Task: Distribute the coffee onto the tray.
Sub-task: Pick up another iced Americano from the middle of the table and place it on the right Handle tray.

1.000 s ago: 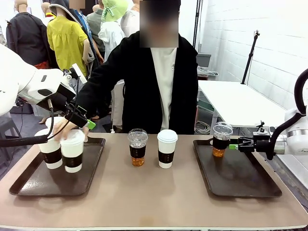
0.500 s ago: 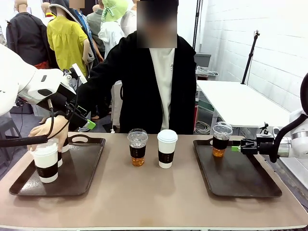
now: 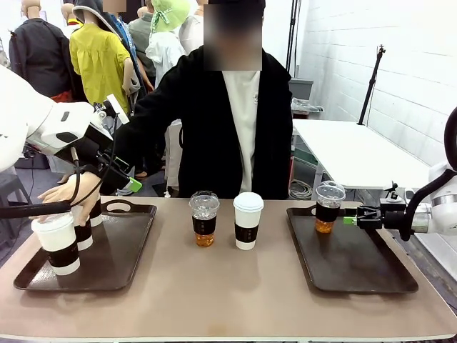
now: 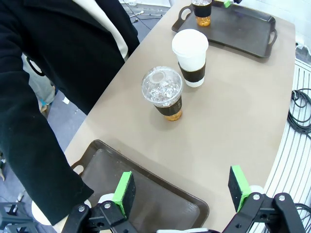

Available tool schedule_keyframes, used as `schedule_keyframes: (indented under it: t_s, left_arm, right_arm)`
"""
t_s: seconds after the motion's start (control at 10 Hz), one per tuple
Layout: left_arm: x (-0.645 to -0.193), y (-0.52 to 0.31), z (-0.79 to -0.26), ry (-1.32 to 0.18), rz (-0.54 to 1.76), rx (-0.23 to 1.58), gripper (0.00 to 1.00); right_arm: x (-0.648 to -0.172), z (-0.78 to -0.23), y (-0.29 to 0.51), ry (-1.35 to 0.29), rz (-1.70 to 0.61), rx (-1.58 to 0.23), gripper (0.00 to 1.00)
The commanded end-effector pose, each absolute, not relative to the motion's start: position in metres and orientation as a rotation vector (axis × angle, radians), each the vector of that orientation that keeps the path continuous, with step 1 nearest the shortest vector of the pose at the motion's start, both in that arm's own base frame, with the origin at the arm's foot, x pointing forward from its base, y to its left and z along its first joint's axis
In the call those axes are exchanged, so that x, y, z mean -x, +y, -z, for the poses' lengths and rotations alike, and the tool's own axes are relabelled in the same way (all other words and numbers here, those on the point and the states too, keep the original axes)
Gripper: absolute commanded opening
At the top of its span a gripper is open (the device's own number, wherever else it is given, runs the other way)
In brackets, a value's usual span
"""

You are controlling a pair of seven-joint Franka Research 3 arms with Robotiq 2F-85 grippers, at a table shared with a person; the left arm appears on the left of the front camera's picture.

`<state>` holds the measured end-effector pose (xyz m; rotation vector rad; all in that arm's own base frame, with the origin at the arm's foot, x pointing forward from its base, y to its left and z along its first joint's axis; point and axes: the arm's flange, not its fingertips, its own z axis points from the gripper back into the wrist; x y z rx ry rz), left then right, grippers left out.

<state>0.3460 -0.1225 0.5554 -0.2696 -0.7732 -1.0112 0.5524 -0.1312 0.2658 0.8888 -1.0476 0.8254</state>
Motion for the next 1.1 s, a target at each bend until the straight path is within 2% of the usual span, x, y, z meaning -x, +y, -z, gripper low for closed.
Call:
schedule_keyframes:
  t_s: [0.0,0.7,1.0]
  left_arm:
    - [-0.347,-0.122,-0.556,-0.766,1.006,0.274,1.0]
    - [-0.347,-0.122,-0.556,-0.766,1.006,0.274,1.0]
    - [-0.347,-0.122,-0.556,-0.766,1.006,0.274,1.0]
  right_arm:
    - [-0.552,-0.266,-0.131,-1.047,-0.825,-0.889,1.0]
    - [-0.493,-0.266,-0.096,-1.011,-0.852,-0.9,1.0]
    - [-0.485,-0.276,-0.06,-1.01,-0.955,-0.934,1.0]
